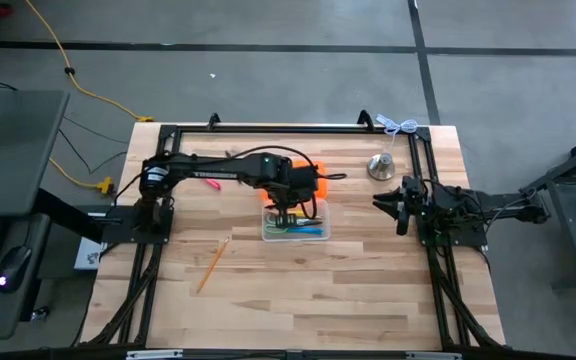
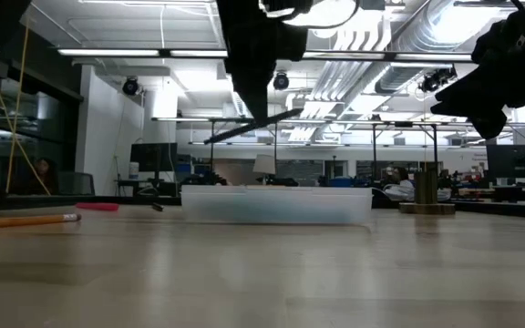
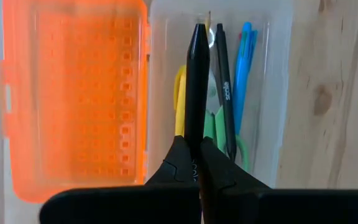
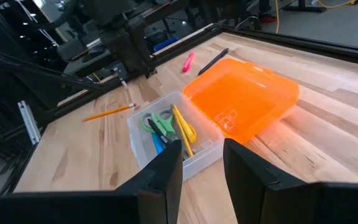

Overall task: Pick & place school supplies into a supply box
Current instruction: Put the bottom black pen into the orange supply box

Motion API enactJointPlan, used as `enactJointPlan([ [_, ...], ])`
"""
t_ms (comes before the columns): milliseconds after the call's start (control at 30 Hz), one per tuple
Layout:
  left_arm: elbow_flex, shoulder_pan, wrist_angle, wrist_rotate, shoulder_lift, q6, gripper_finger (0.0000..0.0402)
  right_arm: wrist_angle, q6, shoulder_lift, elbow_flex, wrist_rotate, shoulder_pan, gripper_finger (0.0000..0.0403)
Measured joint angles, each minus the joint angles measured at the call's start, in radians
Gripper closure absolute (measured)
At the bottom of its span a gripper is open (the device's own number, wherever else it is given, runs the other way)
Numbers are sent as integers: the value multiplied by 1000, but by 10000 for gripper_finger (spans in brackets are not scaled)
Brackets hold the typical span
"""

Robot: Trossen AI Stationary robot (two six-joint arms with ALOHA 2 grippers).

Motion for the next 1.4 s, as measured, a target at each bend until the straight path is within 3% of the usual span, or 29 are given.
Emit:
enactJointPlan([
  [333,0,0,32,37,58,10,380,-1,0,2,0,8,0,308],
  [1067,0,0,69,64,61,30,380,-1,0,1,0,8,0,308],
  [1400,1,0,108,84,132,51,380,-1,0,0,0,8,0,308],
])
